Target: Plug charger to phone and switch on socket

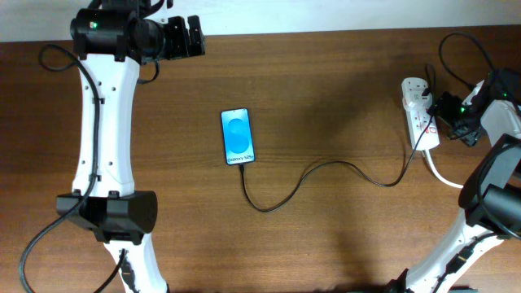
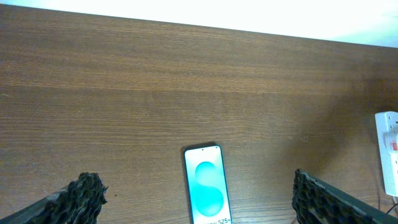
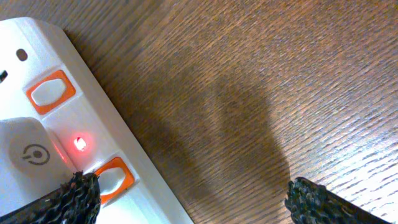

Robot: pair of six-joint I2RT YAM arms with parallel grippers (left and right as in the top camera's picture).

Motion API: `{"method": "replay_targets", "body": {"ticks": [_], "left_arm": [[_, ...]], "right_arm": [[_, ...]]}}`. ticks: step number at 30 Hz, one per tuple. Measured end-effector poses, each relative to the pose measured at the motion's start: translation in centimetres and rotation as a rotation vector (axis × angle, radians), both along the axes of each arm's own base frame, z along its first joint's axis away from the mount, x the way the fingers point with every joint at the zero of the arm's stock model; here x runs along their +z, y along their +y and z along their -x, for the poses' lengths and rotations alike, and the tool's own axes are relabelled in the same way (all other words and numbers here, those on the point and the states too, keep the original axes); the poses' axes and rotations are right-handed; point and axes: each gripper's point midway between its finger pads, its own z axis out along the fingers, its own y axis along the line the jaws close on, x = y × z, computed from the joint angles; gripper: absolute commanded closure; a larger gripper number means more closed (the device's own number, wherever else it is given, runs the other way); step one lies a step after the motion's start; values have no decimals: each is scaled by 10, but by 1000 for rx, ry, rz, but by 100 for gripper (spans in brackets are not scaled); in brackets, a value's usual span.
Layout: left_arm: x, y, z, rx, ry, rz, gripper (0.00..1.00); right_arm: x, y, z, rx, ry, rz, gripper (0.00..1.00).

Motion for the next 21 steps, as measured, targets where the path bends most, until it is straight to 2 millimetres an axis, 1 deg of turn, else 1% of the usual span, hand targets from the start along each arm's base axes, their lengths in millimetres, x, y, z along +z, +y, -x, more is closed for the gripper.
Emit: {"method": "replay_targets", "body": {"ticks": [6, 7, 8, 9, 10, 11, 12, 13, 14, 16, 17, 18, 19, 20, 21], "left_arm": [[0, 0, 0, 0, 0, 0, 0], [0, 0, 0, 0, 0, 0, 1], [0, 0, 0, 0, 0, 0, 1], [0, 0, 0, 0, 0, 0, 1], [0, 0, 0, 0, 0, 0, 1], [0, 0, 0, 0, -1, 0, 0], [0, 0, 0, 0, 0, 0, 1], [0, 0, 0, 0, 1, 0, 1], [0, 0, 0, 0, 0, 0, 1], [0, 0, 0, 0, 1, 0, 1], [0, 0, 0, 0, 1, 0, 1], [0, 0, 0, 0, 0, 0, 1], [0, 0, 0, 0, -1, 0, 1], [0, 0, 0, 0, 0, 0, 1], [0, 0, 0, 0, 0, 0, 1]], "right_arm": [[1, 0, 2, 0, 9, -1, 2], [2, -2, 5, -5, 30, 8, 2], [5, -5, 9, -9, 58, 9, 2], [12, -8, 19, -11, 110, 3, 2], [25, -18, 22, -25, 127, 12, 2], [39, -25, 25, -28, 145, 21, 2], [61, -38, 21, -40, 117, 43, 2], [95, -42, 31, -39, 143, 44, 2], [117, -46, 28, -35, 115, 67, 2], [166, -42, 28, -4, 79, 101, 2], [199, -31, 28, 38, 41, 116, 2], [217, -22, 27, 76, 10, 119, 2], [244, -5, 25, 137, -42, 124, 2], [267, 12, 24, 193, -91, 131, 2], [288, 35, 25, 254, -130, 136, 2]]}}
